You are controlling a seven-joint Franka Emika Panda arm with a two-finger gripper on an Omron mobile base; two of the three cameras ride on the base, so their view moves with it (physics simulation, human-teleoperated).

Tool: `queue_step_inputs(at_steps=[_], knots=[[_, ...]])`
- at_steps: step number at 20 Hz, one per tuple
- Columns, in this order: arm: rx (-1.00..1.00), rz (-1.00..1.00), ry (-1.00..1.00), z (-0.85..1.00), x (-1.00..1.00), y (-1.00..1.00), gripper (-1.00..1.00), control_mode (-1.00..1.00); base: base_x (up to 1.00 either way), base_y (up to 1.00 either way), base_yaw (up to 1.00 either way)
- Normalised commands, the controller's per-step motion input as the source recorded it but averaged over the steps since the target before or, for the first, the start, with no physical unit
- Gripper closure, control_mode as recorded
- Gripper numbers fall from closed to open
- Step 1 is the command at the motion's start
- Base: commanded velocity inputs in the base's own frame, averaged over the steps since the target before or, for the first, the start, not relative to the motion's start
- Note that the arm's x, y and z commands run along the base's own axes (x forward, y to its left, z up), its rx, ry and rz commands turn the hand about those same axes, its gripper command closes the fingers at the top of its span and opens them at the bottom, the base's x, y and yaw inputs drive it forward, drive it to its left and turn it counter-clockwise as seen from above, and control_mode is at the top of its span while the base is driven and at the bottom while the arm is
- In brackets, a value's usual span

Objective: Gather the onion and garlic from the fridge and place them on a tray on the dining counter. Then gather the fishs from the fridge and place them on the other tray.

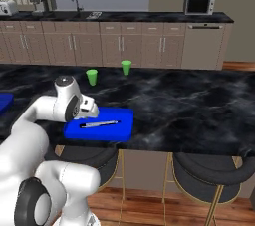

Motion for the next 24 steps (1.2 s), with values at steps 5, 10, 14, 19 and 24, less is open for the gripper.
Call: queue_step_inputs(at_steps=[5,10,14,19,24], knots=[[-0.01,0.0,-0.02,-0.37,0.18,0.09,1.0,-1.0,0.0,0.0,0.0],[0.0,0.0,-0.01,-0.27,0.25,0.03,1.0,-1.0,0.0,0.0,0.0],[0.0,0.0,0.0,-0.2,0.32,0.03,1.0,-1.0,0.0,0.0,0.0],[0.0,0.0,0.0,-0.16,0.35,0.03,1.0,-1.0,0.0,0.0,0.0],[0.0,0.0,0.0,-0.21,0.34,0.08,1.0,-1.0,0.0,0.0,0.0]])
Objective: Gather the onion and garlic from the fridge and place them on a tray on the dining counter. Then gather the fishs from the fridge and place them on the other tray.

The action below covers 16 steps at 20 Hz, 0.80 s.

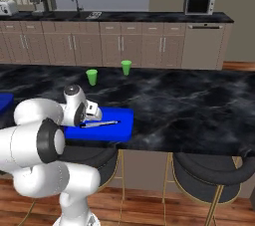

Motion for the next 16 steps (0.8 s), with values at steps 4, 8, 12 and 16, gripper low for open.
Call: queue_step_inputs(at_steps=[4,8,12,16], knots=[[0.0,0.0,0.0,-0.25,0.29,0.13,1.0,-1.0,0.0,0.0,0.0],[0.0,0.0,0.0,-0.25,0.24,0.13,1.0,-1.0,0.0,0.0,0.0],[0.0,0.0,0.0,-0.28,0.25,0.13,1.0,-1.0,0.0,0.0,0.0],[0.0,0.0,0.01,-0.31,0.24,0.12,1.0,-1.0,0.0,0.0,0.0]])
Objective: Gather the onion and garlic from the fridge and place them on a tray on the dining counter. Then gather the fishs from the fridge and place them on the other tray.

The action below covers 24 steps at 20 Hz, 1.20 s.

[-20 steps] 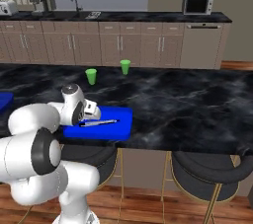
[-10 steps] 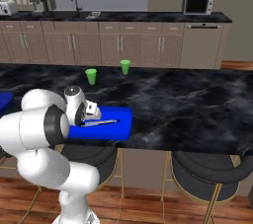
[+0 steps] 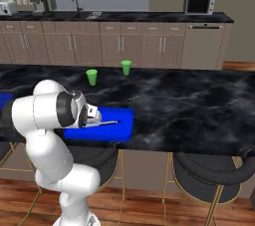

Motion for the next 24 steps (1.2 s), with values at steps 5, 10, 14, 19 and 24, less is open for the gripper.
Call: queue_step_inputs(at_steps=[5,10,14,19,24], knots=[[0.0,0.0,0.02,-0.25,0.21,0.07,1.0,-1.0,0.0,0.0,0.0],[0.0,0.0,0.02,-0.22,0.11,0.05,-1.0,-1.0,0.0,0.0,0.0],[0.0,0.0,0.0,-0.02,0.02,0.0,-1.0,-1.0,0.0,0.0,0.0],[-0.01,0.0,0.02,0.27,-0.11,0.0,-1.0,-1.0,0.0,0.0,0.0],[-0.02,0.0,0.0,0.52,-0.29,0.0,-1.0,-1.0,0.0,0.0,0.0]])
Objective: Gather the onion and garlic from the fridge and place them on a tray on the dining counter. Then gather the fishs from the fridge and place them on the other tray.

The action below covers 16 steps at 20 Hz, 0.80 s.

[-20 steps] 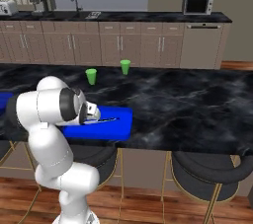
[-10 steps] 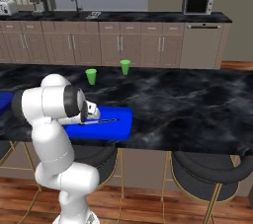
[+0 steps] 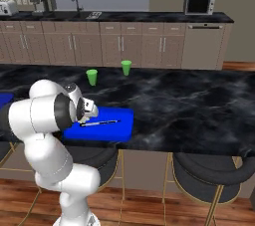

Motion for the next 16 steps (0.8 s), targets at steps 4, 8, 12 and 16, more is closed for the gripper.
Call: queue_step_inputs(at_steps=[4,8,12,16], knots=[[-0.02,0.0,0.0,0.66,-0.44,0.0,-1.0,-1.0,0.0,0.0,0.0],[-0.01,0.0,0.0,0.62,-0.59,0.01,-1.0,-1.0,0.0,0.0,0.0],[0.0,0.0,0.0,0.48,-0.78,0.13,-1.0,-1.0,0.0,0.0,0.0],[0.0,0.0,0.0,0.39,-0.8,0.15,-1.0,-1.0,0.0,0.0,0.0]])
